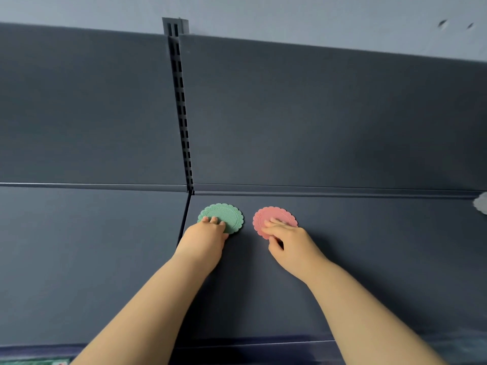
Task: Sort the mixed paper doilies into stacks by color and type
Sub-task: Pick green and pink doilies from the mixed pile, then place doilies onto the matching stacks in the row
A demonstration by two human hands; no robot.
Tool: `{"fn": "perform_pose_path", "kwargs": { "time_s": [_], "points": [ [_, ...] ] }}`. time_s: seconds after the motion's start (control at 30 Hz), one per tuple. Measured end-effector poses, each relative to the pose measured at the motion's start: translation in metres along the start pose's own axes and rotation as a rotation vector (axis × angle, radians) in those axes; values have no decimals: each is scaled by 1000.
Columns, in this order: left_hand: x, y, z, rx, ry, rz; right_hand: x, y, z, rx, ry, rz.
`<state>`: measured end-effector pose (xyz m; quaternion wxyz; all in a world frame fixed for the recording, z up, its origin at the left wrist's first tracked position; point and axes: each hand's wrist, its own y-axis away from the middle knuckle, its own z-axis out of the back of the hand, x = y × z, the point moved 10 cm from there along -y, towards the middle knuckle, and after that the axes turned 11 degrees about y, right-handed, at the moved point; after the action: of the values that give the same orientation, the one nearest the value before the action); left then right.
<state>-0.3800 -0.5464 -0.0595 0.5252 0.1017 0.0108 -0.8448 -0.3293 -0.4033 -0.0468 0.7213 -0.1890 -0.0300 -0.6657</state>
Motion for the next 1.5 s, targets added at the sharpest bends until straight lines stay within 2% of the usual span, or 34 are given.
{"fn": "perform_pose_path", "kwargs": {
  "time_s": [0.23,0.33,0.5,0.67,0.87,1.03,1.23,1.33,1.5],
  "points": [
    [-8,10,2,-81,19,-34,-1,3,-1,126,-5,27],
    [-28,24,15,-172,-52,-60,-8,17,18,80,4,17],
    [-124,56,36,-323,36,-274,-35,58,59,41,18,0],
    [-247,95,45,-445,109,-485,-91,130,116,11,26,-34],
    [-395,132,-9,-360,163,-563,-198,263,187,-70,59,-148],
    [-493,153,-48,-283,212,-615,-277,363,210,-113,17,-324],
    [-544,146,-60,-230,246,-570,-333,409,214,-101,-59,-418],
    [-559,132,-62,-246,254,-587,-358,410,216,-139,-114,-461],
    [-577,90,-62,-284,279,-587,-389,384,214,-146,-110,-424]
  ]
}}
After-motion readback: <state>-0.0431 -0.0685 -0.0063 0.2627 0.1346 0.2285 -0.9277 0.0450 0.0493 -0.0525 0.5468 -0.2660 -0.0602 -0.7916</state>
